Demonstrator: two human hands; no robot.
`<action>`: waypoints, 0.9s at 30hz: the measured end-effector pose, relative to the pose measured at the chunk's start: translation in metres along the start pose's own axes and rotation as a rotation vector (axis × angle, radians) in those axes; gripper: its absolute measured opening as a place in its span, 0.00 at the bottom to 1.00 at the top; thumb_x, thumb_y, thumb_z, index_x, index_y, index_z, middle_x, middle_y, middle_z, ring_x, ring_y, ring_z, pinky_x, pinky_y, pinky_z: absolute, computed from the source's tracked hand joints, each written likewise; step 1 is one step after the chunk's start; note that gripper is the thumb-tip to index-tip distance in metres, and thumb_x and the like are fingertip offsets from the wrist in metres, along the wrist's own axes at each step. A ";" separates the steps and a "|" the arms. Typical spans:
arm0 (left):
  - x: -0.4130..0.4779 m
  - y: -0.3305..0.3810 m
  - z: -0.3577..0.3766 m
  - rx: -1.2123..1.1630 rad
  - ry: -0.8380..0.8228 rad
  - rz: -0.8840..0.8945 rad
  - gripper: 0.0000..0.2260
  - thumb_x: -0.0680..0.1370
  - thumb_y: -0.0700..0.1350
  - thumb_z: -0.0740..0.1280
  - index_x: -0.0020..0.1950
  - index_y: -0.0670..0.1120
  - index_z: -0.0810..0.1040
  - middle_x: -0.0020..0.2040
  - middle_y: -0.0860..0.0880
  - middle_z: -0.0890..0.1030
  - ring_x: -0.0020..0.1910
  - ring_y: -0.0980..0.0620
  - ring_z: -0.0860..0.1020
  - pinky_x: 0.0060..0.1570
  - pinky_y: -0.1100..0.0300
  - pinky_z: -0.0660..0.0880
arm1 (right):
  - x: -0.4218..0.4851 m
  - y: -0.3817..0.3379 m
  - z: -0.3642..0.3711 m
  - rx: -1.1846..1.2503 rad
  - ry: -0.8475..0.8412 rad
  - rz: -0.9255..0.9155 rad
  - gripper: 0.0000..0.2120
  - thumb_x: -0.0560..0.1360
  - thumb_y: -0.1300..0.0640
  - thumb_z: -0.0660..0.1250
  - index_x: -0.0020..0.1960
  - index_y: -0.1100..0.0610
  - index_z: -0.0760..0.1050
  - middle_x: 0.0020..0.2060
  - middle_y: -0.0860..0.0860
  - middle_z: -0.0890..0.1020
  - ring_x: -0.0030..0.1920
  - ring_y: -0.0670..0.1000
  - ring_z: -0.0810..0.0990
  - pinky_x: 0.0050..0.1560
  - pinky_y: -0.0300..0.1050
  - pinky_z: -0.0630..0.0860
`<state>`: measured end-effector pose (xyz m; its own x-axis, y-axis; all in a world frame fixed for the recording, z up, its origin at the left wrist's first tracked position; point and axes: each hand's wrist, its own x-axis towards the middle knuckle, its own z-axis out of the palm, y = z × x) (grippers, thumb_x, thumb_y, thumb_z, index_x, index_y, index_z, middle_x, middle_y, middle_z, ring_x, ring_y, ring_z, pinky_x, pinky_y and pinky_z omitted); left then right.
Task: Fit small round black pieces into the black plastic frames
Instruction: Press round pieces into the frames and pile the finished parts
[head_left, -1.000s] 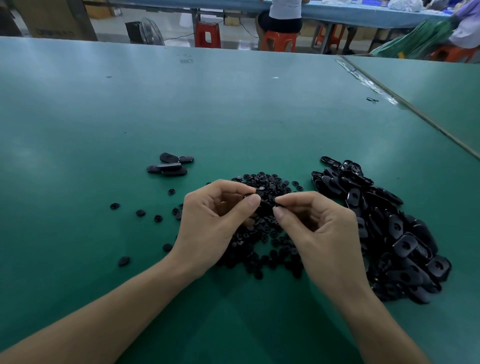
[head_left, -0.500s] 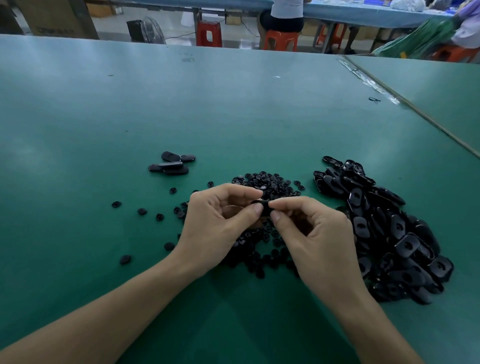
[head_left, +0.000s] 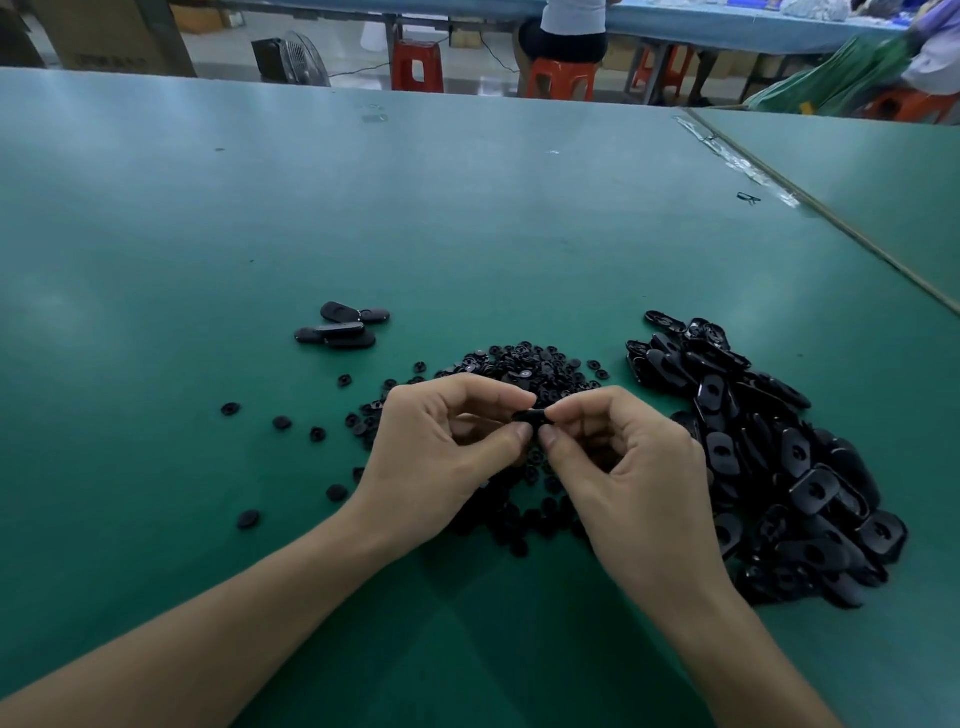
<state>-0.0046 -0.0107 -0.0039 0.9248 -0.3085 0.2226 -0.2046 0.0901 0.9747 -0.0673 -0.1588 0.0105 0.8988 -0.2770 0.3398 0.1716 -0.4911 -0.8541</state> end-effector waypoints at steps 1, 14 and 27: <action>0.000 0.000 0.000 0.004 -0.007 -0.002 0.09 0.69 0.39 0.74 0.46 0.51 0.86 0.40 0.48 0.86 0.37 0.52 0.85 0.43 0.57 0.82 | 0.000 0.000 0.000 -0.002 -0.002 0.004 0.09 0.74 0.61 0.74 0.43 0.48 0.81 0.37 0.40 0.83 0.38 0.43 0.82 0.39 0.32 0.76; 0.002 -0.002 0.000 0.033 0.010 0.057 0.11 0.72 0.35 0.76 0.48 0.50 0.84 0.42 0.49 0.87 0.41 0.50 0.85 0.44 0.59 0.82 | -0.003 -0.003 0.003 -0.086 -0.014 -0.098 0.12 0.74 0.65 0.74 0.53 0.53 0.86 0.45 0.40 0.85 0.48 0.34 0.82 0.48 0.24 0.72; 0.001 0.000 -0.001 -0.006 -0.033 0.034 0.11 0.71 0.35 0.76 0.50 0.48 0.83 0.44 0.47 0.86 0.42 0.52 0.84 0.43 0.56 0.83 | 0.008 0.008 -0.009 0.143 -0.131 0.057 0.11 0.75 0.62 0.74 0.51 0.47 0.84 0.42 0.40 0.86 0.45 0.41 0.85 0.48 0.34 0.79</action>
<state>-0.0035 -0.0102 -0.0041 0.9063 -0.3364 0.2560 -0.2334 0.1067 0.9665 -0.0625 -0.1722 0.0094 0.9517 -0.1869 0.2435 0.1664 -0.3526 -0.9209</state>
